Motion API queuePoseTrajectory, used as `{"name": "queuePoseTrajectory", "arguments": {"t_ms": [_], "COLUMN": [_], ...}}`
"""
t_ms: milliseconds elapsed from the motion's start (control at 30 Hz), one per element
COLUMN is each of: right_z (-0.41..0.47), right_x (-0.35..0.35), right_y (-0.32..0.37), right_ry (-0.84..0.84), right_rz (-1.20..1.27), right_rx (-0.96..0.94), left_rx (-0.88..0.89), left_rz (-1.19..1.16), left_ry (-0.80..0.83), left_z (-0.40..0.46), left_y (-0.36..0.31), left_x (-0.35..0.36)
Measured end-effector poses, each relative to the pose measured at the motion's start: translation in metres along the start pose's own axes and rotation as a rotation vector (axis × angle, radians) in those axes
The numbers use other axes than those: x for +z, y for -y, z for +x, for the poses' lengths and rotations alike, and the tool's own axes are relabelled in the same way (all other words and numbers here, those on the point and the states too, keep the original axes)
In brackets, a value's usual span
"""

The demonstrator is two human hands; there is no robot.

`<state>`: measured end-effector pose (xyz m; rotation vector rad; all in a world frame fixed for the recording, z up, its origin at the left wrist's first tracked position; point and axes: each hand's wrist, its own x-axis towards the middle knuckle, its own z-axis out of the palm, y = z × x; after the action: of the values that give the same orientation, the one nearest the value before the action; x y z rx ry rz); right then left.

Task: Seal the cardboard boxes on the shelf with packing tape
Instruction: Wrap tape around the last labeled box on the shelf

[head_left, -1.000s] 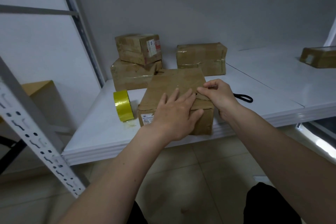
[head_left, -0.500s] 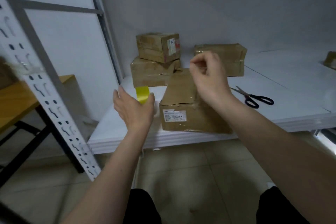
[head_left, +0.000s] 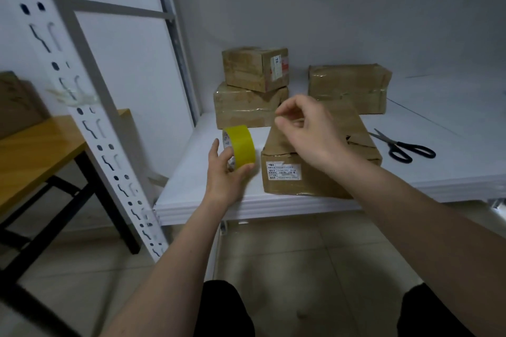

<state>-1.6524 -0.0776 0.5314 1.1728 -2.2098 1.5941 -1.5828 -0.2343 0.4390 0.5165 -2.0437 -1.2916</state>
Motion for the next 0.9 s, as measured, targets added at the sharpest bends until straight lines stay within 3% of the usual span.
{"name": "queuePoseTrajectory", "arguments": {"t_ms": [233,367,433,500,600,767,900], "right_z": [-0.002,0.0,0.008,0.021,0.031,0.021,0.017], "right_x": [0.015,0.008,0.001,-0.009,-0.026,-0.046,-0.057], "right_y": [-0.002,-0.001,0.005,0.012,0.016,0.013,0.013], "right_ry": [0.073,0.078,0.059,0.056,0.033,-0.087,-0.089], "right_rz": [-0.041,-0.058,0.062,0.276,0.349,0.478,0.467], "right_rx": [-0.072,-0.086,-0.044,0.006,0.006,-0.095,-0.232], "left_rx": [0.168,0.403,0.53,0.565,0.426,0.043,-0.093], "left_rz": [-0.009,-0.077,-0.06,-0.063,-0.133,-0.349,-0.306], "left_ry": [-0.116,-0.177,-0.056,0.226,0.481,0.485,0.582], "left_z": [-0.005,-0.007,-0.007,-0.012,-0.022,-0.016,-0.022], "left_y": [0.008,-0.04,-0.081,-0.115,-0.138,-0.133,-0.139], "left_x": [-0.002,-0.016,-0.031,-0.041,-0.038,-0.017,0.007]}}
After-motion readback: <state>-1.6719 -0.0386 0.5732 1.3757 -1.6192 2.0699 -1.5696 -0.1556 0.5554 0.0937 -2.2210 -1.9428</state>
